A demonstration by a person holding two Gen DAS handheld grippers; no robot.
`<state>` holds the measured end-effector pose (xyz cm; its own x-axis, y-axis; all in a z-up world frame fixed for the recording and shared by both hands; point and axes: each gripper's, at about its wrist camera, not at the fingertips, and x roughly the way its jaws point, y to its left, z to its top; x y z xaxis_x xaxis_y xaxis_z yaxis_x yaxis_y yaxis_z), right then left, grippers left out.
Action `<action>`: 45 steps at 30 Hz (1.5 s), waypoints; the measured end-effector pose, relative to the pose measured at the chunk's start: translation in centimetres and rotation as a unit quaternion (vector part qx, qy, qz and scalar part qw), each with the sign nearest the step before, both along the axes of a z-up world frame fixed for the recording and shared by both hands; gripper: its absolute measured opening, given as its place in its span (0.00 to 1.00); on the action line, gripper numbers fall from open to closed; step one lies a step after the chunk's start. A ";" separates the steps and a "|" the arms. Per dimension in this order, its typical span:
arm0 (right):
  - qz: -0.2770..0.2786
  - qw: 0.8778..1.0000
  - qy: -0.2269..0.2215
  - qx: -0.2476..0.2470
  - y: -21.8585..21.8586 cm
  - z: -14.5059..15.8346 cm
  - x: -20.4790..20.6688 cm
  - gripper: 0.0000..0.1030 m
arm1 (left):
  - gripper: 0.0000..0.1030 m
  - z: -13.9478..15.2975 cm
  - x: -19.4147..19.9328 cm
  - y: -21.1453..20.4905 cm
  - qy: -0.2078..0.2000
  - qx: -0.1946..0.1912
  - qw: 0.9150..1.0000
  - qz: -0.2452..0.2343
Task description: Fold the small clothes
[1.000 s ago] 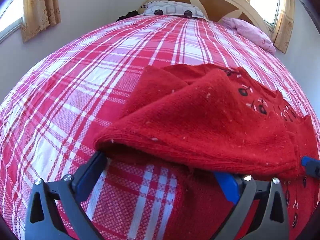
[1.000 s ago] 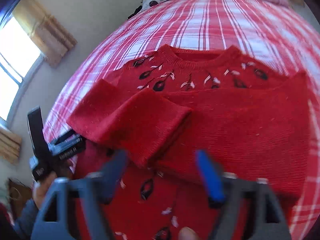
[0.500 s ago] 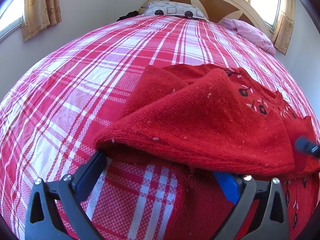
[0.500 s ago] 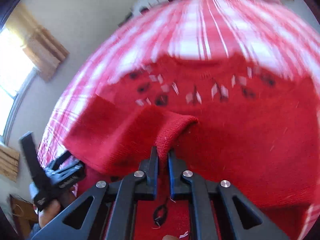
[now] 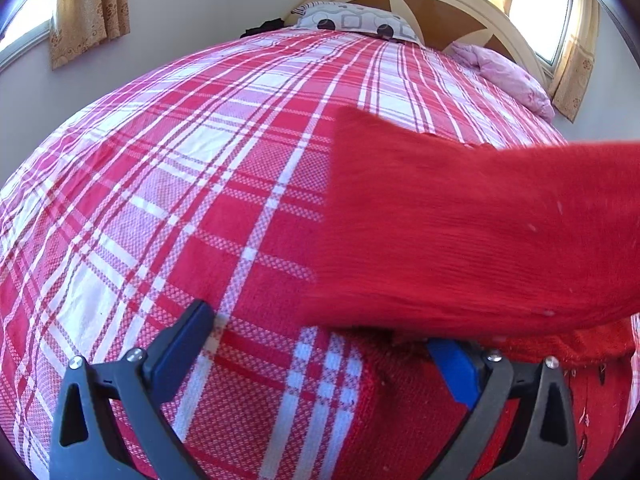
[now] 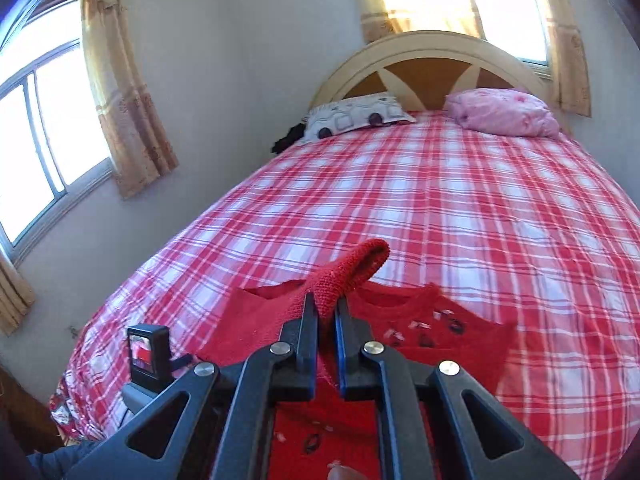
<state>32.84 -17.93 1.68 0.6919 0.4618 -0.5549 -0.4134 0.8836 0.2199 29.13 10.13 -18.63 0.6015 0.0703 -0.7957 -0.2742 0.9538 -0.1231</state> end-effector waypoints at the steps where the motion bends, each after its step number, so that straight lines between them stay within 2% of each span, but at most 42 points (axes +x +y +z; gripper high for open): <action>1: -0.008 1.000 0.004 -0.007 -0.6 -0.5 0.2 0.06 | 1.00 0.0 0.0 0.1 -0.001 -0.003 1.000 0.002; 5: -0.049 0.997 0.036 -0.042 -3.4 -4.2 1.5 0.06 | 1.00 0.0 -0.1 0.2 -0.002 -0.009 1.000 0.004; 12: -0.097 0.990 0.101 -0.030 -8.8 -10.0 3.3 0.06 | 1.00 0.1 -0.8 1.5 -0.022 -0.054 0.998 0.014; 16: -0.124 0.980 0.148 -0.039 -10.7 -14.3 4.4 0.07 | 1.00 0.2 -1.0 1.8 -0.029 -0.066 0.997 0.014; 17: -0.129 0.978 0.160 -0.035 -11.4 -15.4 4.6 0.09 | 1.00 0.2 -1.0 1.8 -0.030 -0.066 0.997 0.014; 19: -0.139 0.975 0.172 -0.029 -12.2 -16.5 4.5 0.19 | 1.00 0.2 -1.1 1.5 -0.030 -0.059 0.998 0.014; 20: -0.144 0.974 0.169 -0.033 -12.5 -16.6 4.3 0.25 | 1.00 0.2 -1.0 1.5 -0.028 -0.056 0.998 0.013; 21: -0.150 0.974 0.163 -0.039 -12.5 -16.4 4.0 0.39 | 1.00 0.2 -1.0 1.5 -0.026 -0.054 0.998 0.012; 22: -0.154 0.975 0.155 -0.044 -12.4 -16.1 3.5 0.45 | 1.00 0.3 -1.1 1.5 -0.027 -0.055 0.998 0.011; 25: -0.140 0.982 0.110 -0.057 -10.9 -13.8 1.8 0.46 | 1.00 0.6 -2.1 2.1 -0.038 -0.075 0.996 0.011; 26: -0.120 0.987 0.094 -0.059 -9.9 -12.9 1.1 0.46 | 1.00 0.8 -2.6 2.2 -0.039 -0.078 0.996 0.013; 29: -0.048 0.994 0.083 -0.054 -7.2 -12.2 0.2 0.46 | 1.00 1.7 -4.3 2.4 -0.054 -0.062 0.996 0.028; 32: 0.001 0.994 0.089 -0.068 -5.3 -13.4 0.2 0.46 | 1.00 2.6 -5.4 2.8 -0.075 -0.058 0.995 0.034; 34: -0.010 0.991 0.109 -0.072 -5.6 -15.0 0.9 0.46 | 1.00 3.0 -5.3 2.7 -0.081 -0.043 0.995 0.033; 35: -0.040 0.987 0.127 -0.088 -6.2 -16.3 1.7 0.46 | 1.00 3.2 -4.9 2.5 -0.082 -0.038 0.996 0.027; 37: -0.059 0.987 0.126 -0.085 -7.1 -17.1 2.0 0.46 | 1.00 3.3 -3.7 1.8 -0.068 -0.024 0.997 0.007; 43: -0.045 0.988 0.108 -0.102 -6.4 -15.7 0.9 0.48 | 1.00 5.1 -0.4 -1.1 -0.071 0.027 0.996 -0.037; 45: -0.036 0.990 0.090 -0.098 -5.8 -15.1 0.4 0.48 | 1.00 4.6 0.8 -2.2 -0.054 0.055 0.995 -0.057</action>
